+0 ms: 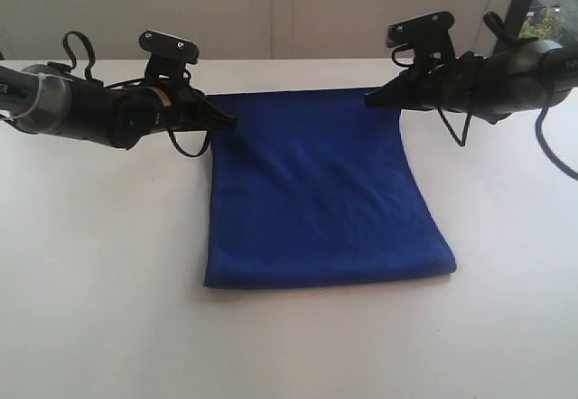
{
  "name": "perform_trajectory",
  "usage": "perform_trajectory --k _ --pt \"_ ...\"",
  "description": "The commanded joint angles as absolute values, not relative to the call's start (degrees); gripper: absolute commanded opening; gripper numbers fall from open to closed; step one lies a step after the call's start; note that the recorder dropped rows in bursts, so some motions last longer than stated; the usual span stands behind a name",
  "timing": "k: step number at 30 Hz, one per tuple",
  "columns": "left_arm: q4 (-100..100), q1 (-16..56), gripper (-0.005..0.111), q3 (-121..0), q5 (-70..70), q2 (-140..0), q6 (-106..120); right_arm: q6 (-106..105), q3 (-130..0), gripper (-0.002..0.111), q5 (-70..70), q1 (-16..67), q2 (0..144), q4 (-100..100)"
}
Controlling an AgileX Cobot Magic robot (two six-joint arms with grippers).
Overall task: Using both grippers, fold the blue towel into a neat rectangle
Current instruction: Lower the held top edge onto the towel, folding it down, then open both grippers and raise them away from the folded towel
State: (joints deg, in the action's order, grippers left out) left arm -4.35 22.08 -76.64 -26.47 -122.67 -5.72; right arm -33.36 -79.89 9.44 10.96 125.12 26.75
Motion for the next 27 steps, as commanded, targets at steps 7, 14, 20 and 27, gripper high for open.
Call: perform_trajectory --k 7,14,20,27 --pt "-3.7 20.7 0.0 -76.7 -30.1 -123.6 -6.5 -32.7 -80.2 0.0 17.0 10.2 126.5 27.0" --pt "-3.9 20.7 0.033 -76.7 -30.0 -123.6 -6.5 -32.3 -80.2 0.017 16.8 10.2 126.5 27.0" --pt "-3.9 20.7 0.041 -76.7 -30.0 -123.6 -6.5 -31.8 -80.2 0.041 16.8 10.2 126.5 27.0" --pt "-3.9 20.7 0.04 -76.7 -27.8 -123.6 -6.9 -31.2 -80.2 0.041 13.3 10.2 126.5 27.0"
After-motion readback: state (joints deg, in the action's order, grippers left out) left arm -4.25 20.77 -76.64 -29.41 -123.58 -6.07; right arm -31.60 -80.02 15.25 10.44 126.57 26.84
